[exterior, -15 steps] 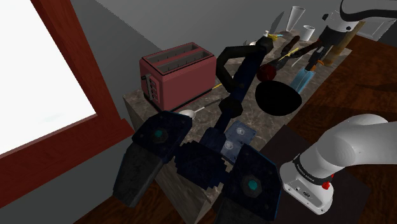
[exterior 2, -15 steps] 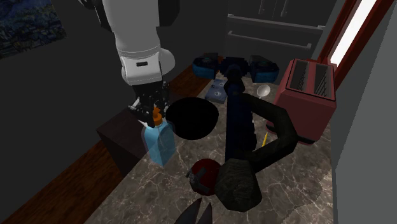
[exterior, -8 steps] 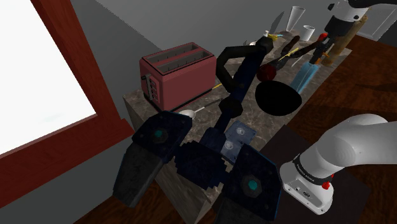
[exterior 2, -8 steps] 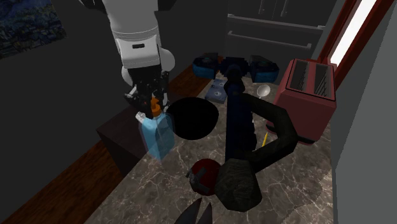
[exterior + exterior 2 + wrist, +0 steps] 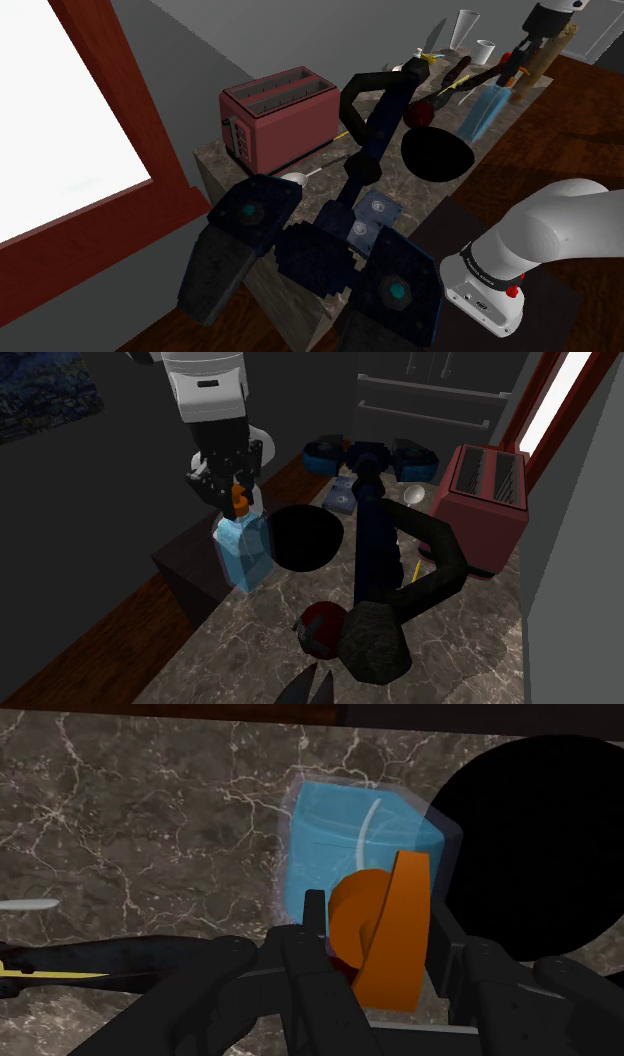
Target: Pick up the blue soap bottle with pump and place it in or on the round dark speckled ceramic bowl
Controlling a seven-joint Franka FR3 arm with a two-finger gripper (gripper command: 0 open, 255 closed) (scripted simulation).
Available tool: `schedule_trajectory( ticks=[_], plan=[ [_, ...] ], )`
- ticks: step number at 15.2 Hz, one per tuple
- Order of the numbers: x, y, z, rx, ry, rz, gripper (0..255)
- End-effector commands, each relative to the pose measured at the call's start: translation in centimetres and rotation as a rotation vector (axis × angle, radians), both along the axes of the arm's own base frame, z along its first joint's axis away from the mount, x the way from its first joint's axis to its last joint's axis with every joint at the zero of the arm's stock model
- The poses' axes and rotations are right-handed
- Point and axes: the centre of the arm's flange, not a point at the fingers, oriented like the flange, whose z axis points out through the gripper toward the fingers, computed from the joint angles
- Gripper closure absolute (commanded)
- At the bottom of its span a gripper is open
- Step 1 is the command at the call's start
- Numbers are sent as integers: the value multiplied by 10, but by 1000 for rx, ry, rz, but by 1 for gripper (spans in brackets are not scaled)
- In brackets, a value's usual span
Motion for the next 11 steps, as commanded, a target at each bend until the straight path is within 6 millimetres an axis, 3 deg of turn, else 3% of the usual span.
schedule_trajectory(
  ticks=[1,11],
  plan=[
    [0,-1,11,0,0,0,255],
    [0,-1,64,0,0,0,255]
  ],
)
